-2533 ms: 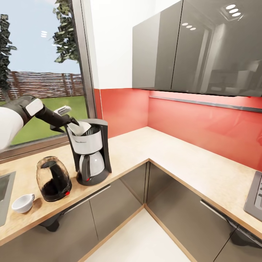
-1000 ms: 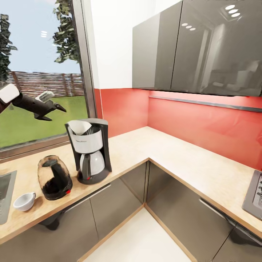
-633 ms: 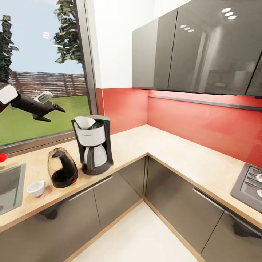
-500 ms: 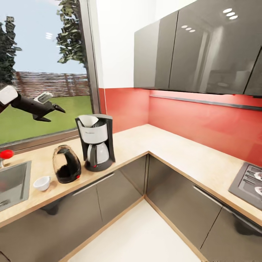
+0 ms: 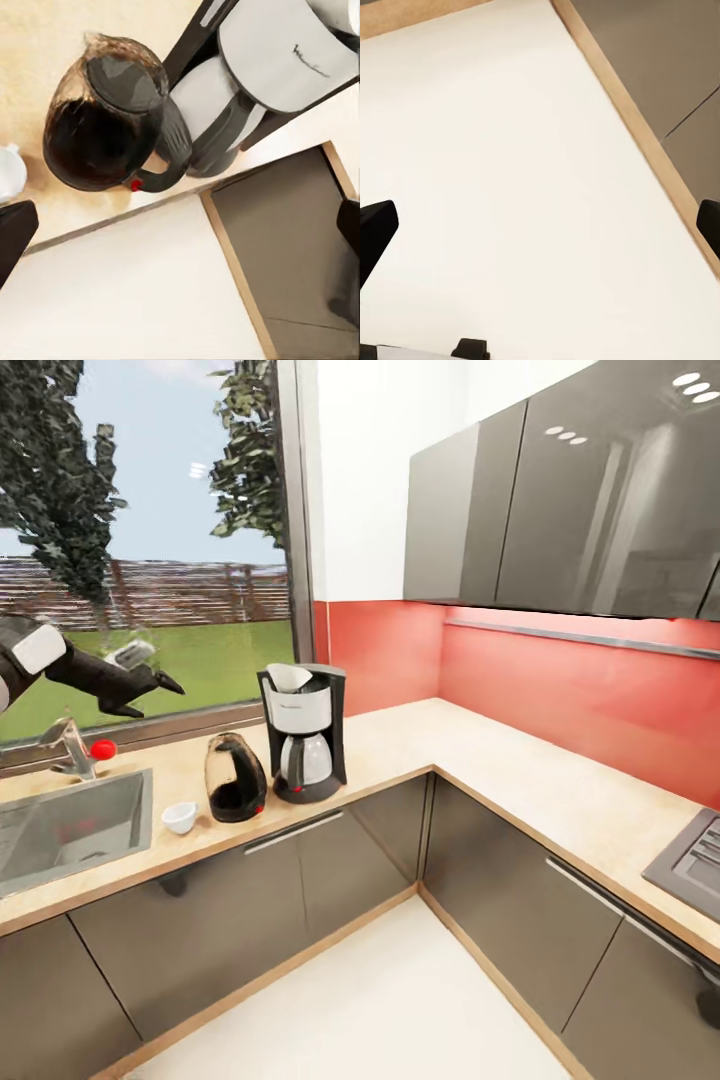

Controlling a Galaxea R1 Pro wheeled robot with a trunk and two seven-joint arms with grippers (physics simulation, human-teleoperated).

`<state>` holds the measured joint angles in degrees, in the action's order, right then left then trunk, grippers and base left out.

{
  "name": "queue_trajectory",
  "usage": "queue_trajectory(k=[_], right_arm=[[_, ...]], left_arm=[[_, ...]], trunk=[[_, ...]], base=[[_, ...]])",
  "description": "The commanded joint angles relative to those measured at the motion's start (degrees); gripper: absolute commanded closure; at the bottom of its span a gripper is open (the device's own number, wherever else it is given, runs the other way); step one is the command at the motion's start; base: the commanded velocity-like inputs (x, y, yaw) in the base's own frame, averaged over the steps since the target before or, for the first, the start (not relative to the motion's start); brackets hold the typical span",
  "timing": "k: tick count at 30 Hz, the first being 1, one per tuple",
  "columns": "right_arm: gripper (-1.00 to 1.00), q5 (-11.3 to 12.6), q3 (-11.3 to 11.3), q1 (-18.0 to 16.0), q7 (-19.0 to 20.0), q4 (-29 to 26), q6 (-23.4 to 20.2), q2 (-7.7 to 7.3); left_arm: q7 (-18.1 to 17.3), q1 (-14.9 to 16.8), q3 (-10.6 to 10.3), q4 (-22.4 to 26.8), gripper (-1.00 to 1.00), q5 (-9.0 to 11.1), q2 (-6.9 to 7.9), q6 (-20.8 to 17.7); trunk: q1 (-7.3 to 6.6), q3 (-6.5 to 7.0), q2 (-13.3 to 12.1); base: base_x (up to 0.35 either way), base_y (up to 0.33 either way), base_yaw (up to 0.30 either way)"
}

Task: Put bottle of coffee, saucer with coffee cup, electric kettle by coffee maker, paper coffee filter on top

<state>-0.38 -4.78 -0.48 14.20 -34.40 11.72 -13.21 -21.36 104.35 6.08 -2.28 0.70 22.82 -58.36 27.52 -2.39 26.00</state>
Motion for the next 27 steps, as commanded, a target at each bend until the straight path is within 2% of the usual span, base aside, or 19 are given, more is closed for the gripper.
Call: queue_trajectory(k=[1, 7, 9, 10, 13, 16, 17, 19, 20, 23, 24, 27], right_arm=[[-1.00, -0.05, -0.29, -0.05, 0.48, 0.03, 0.14, 0.03], [-1.00, -0.06, -0.23, -0.05, 0.48, 0.03, 0.14, 0.03], [-1.00, -0.06, -0.23, -0.05, 0.48, 0.08, 0.14, 0.03], [-1.00, -0.06, -0.23, -0.05, 0.48, 0.11, 0.14, 0.03], [-1.00, -0.07, -0.23, -0.05, 0.48, 0.12, 0.14, 0.03], [-1.00, -0.06, -0.23, -0.05, 0.48, 0.12, 0.14, 0.03], [-1.00, -0.10, -0.23, -0.05, 0.48, 0.15, 0.14, 0.04], [-1.00, -0.13, -0.20, -0.05, 0.48, 0.18, 0.14, 0.03], [-1.00, -0.13, -0.19, -0.05, 0.48, 0.19, 0.14, 0.03], [-1.00, -0.14, -0.15, -0.05, 0.48, 0.26, 0.14, 0.10], [-1.00, -0.14, -0.15, -0.05, 0.48, 0.27, 0.14, 0.10], [-1.00, -0.15, -0.14, -0.05, 0.48, 0.41, 0.14, 0.11]], left_arm=[[0.16, -0.98, 0.51, -0.02, -1.00, 0.25, 0.02, -0.12], [-0.27, -6.99, 0.60, 0.22, -1.00, 0.49, -0.15, 0.10], [-2.48, -10.86, 0.60, 0.48, -1.00, 0.46, -0.29, 0.57], [-7.61, -15.62, 0.58, 0.70, -1.00, 0.33, -0.33, 4.62], [-13.05, -20.22, 0.35, 1.36, -1.00, 0.20, -0.15, 9.06], [-20.05, -26.31, 0.32, 3.99, -1.00, 0.17, 0.68, 10.67], [-27.53, -32.04, 0.27, 6.68, -1.00, 0.07, 1.97, 11.08], [-33.48, -37.41, 0.30, 9.60, -1.00, -0.02, 2.57, 11.33], [-34.82, -38.83, 0.31, 10.45, -1.00, -0.03, 2.66, 11.38], [-41.56, -48.19, 0.26, 16.82, -1.00, 0.01, 2.86, 11.60], [-42.51, -49.91, 0.28, 18.06, -1.00, 0.03, 2.86, 11.62], [-47.27, -60.30, 0.45, 26.36, -1.00, 0.25, 2.85, 11.75]], trunk=[[0.02, -0.12, 0.12], [0.02, -0.12, 0.12], [0.02, -0.12, 0.12], [0.02, -0.12, 0.12], [0.02, -0.12, 0.12], [0.02, -0.12, 0.12], [0.02, -0.12, 0.12], [0.02, -0.12, 0.12], [0.02, -0.12, 0.12], [0.02, -0.12, 0.12], [0.02, -0.12, 0.12], [0.02, -0.12, 0.12]], base=[[-0.050, -0.026, 0.042], [-0.012, -0.006, 0.010], [-0.001, 0.000, 0.001], [0.000, 0.000, 0.000], [0.000, 0.000, 0.000], [0.000, 0.000, 0.000], [0.000, 0.000, 0.000], [0.000, 0.000, 0.000], [0.000, 0.000, 0.000], [0.000, 0.000, 0.000], [0.000, 0.000, 0.000], [0.000, 0.000, 0.000]])
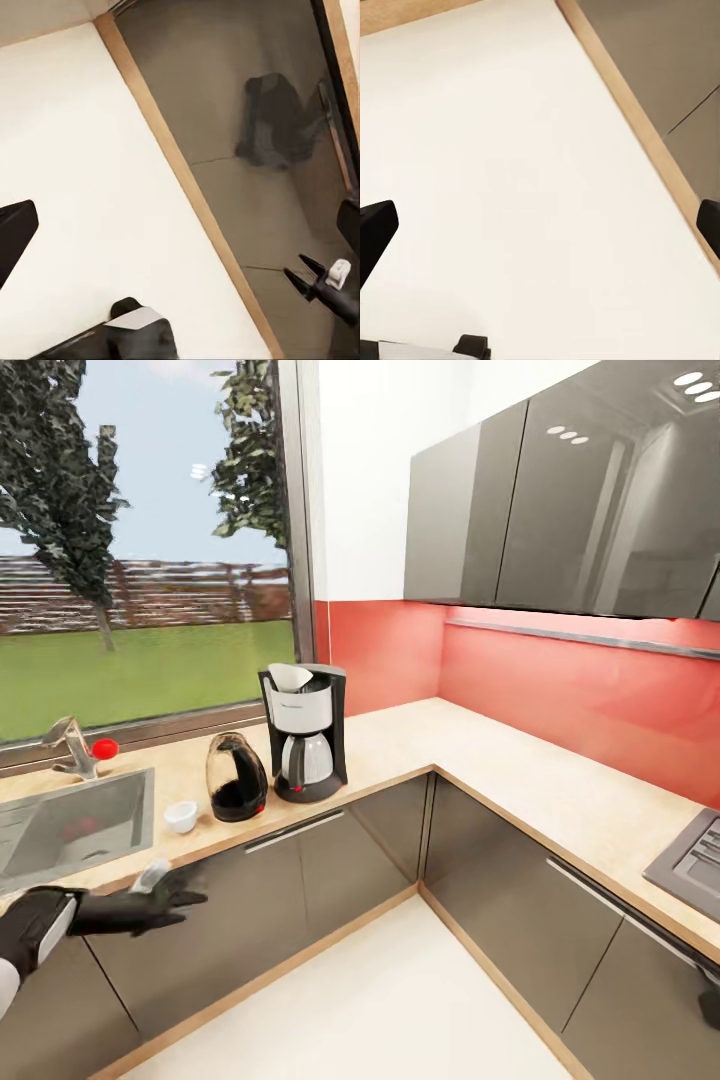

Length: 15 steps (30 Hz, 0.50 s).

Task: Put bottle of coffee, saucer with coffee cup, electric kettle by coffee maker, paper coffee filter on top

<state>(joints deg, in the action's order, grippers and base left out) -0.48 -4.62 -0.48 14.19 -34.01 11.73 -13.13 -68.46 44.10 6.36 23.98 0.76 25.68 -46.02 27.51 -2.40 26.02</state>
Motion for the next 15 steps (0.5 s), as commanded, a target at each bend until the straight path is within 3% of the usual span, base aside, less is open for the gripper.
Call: queue_trajectory(k=[1, 2, 4, 7, 10, 15], right_arm=[[-1.00, -0.05, -0.28, -0.05, 0.49, 0.29, 0.14, 0.04], [-1.00, -0.05, -0.27, -0.05, 0.49, 0.44, 0.14, 0.04], [-1.00, -0.05, -0.24, -0.05, 0.49, 1.00, 0.14, 0.04], [-1.00, -0.05, -0.24, -0.05, 0.49, 1.27, 0.14, 0.04], [-1.00, -0.05, -0.28, -0.05, 0.49, 1.37, 0.20, 0.04], [-1.00, 0.06, -0.30, -0.05, 0.49, 1.40, 0.22, 0.08]], left_arm=[[-1.45, -3.44, 0.27, 2.92, -1.00, 0.28, -0.02, -0.54], [-2.07, -5.14, 0.33, 4.29, -1.00, 0.32, -0.02, -0.48], [-4.27, -11.87, 0.56, 9.24, -1.00, 0.41, -0.07, 1.16], [-6.63, -19.40, 0.73, 12.84, -1.00, 0.70, -0.21, 6.58], [-9.00, -26.21, 0.79, 13.71, -1.00, 1.31, -0.73, 14.23], [-8.91, -34.07, 0.81, 11.17, -1.00, 1.51, -1.69, 23.82]], trunk=[[0.04, -0.11, 0.11], [0.04, -0.11, 0.11], [0.04, -0.11, 0.11], [0.04, -0.11, 0.11], [0.04, -0.11, 0.11], [0.04, -0.11, 0.11]], base=[[0.000, 0.000, 0.000], [0.000, 0.000, 0.000], [0.000, 0.000, 0.000], [0.000, 0.000, 0.000], [0.000, 0.000, 0.000], [0.000, 0.000, 0.055]])
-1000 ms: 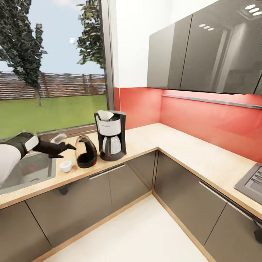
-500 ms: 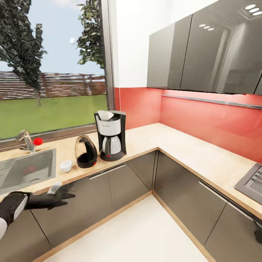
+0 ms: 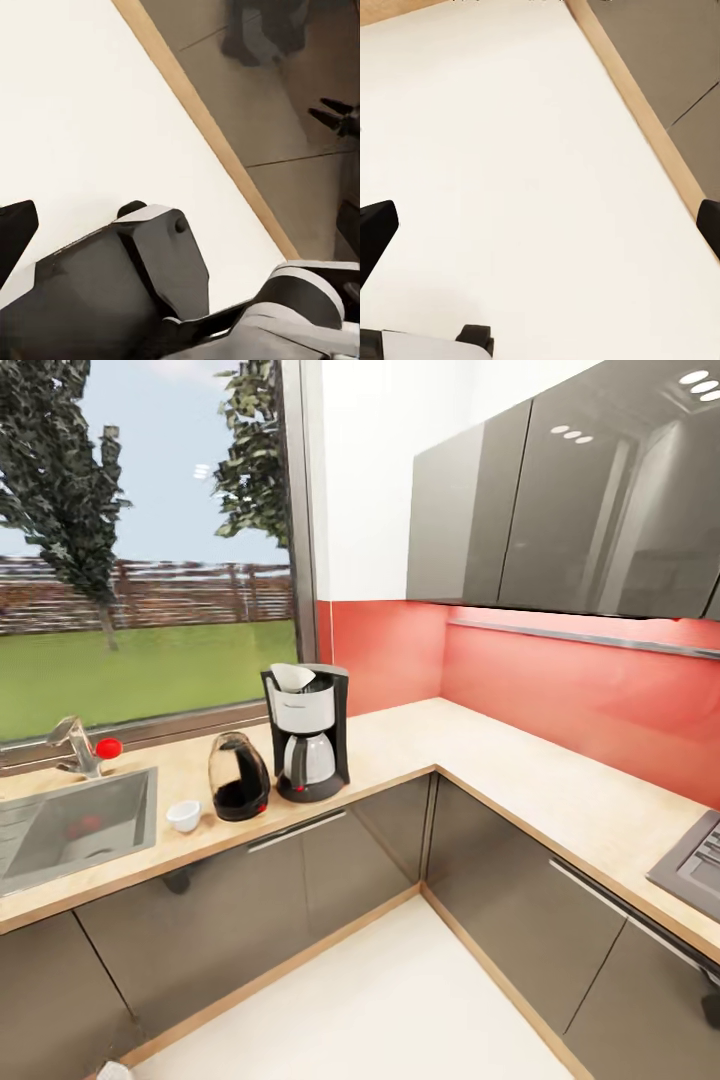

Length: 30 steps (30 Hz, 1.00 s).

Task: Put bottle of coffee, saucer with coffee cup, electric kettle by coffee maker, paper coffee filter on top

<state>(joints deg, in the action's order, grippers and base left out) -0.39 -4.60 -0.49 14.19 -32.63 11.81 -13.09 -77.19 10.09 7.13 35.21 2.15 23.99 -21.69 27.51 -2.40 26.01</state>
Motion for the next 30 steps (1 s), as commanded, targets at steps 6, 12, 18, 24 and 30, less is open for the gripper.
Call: queue_trajectory(k=[6, 12, 18, 24, 30], right_arm=[[-1.00, 0.30, -0.34, -0.04, 0.49, 0.06, 0.02, 0.52], [-1.00, 0.38, -0.32, -0.04, 0.57, 0.01, -0.12, 1.91], [-1.00, 0.31, -0.24, -0.04, 0.58, 0.10, -0.19, 4.03], [-1.00, 0.21, -0.23, -0.04, 0.58, 0.19, -0.21, 6.43], [-1.00, 0.19, -0.23, -0.04, 0.58, 0.27, -0.21, 6.57]], left_arm=[[11.27, -1.83, 0.31, -16.36, -1.00, 1.83, -0.75, 14.13], [49.29, -1.91, 0.19, -25.33, -1.00, 3.93, -7.58, 23.11], [79.13, -1.99, -0.36, -26.02, -1.00, 3.49, -15.97, 27.91], [90.58, -2.57, -0.47, -28.15, -1.00, 3.07, -20.10, 29.56], [90.50, -2.61, -0.46, -29.41, -1.00, 3.12, -20.28, 33.18]], trunk=[[0.04, -0.11, 0.12], [0.04, -0.11, 0.12], [0.04, -0.21, 0.12], [0.04, -0.40, 0.12], [0.04, -0.60, 0.12]], base=[[0.000, 0.000, 0.254], [0.000, 0.000, 0.278], [0.000, 0.000, 0.278], [0.000, 0.000, 0.278], [0.000, 0.000, 0.279]])
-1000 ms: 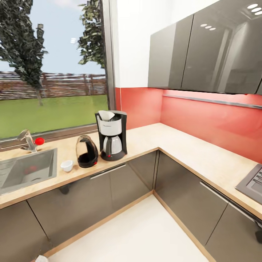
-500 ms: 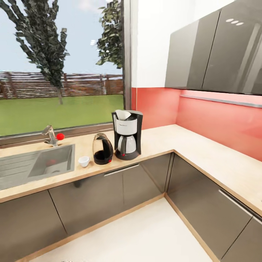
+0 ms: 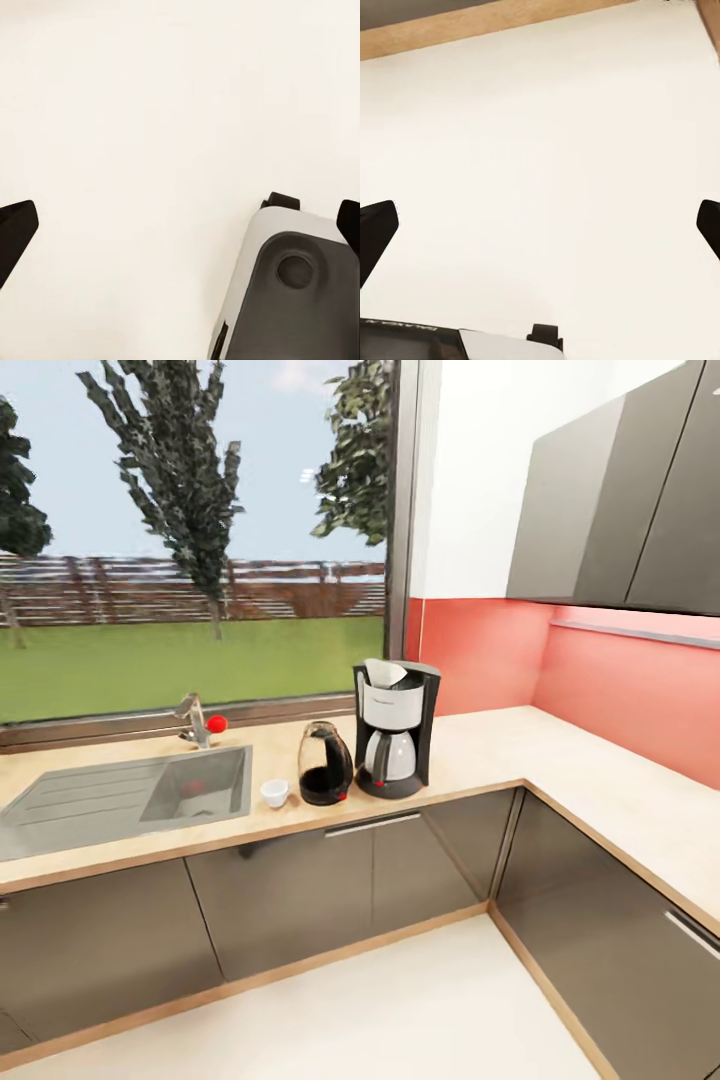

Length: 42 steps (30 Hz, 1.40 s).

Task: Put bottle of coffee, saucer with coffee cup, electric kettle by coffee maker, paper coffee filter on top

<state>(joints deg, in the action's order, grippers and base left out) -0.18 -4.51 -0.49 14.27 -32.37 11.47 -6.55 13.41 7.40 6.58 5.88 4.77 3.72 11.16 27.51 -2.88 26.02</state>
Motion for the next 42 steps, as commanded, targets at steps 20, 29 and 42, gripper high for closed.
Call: queue_trajectory(k=[20, 29, 42], right_arm=[[-1.00, -0.16, -0.21, -0.03, 0.60, 1.17, 0.15, 0.03], [-1.00, -0.40, 0.07, -0.03, 0.79, 1.24, 0.20, -0.30], [-1.00, -0.09, -0.23, -0.03, 0.59, 1.26, 0.18, -0.13]], left_arm=[[-1.89, 0.07, 0.16, -1.22, -1.00, 0.94, 0.10, 2.90], [-1.88, 0.07, 0.18, -1.31, -1.00, 0.95, 0.05, 2.90], [-1.83, 0.00, 0.28, -1.31, -1.00, 1.05, 0.15, 2.90]], trunk=[[0.03, -0.74, 0.11], [0.03, -0.75, 0.11], [0.03, -0.75, 0.11]], base=[[0.011, 0.155, 0.258], [0.082, 0.334, 0.005], [0.026, 0.336, 0.150]])
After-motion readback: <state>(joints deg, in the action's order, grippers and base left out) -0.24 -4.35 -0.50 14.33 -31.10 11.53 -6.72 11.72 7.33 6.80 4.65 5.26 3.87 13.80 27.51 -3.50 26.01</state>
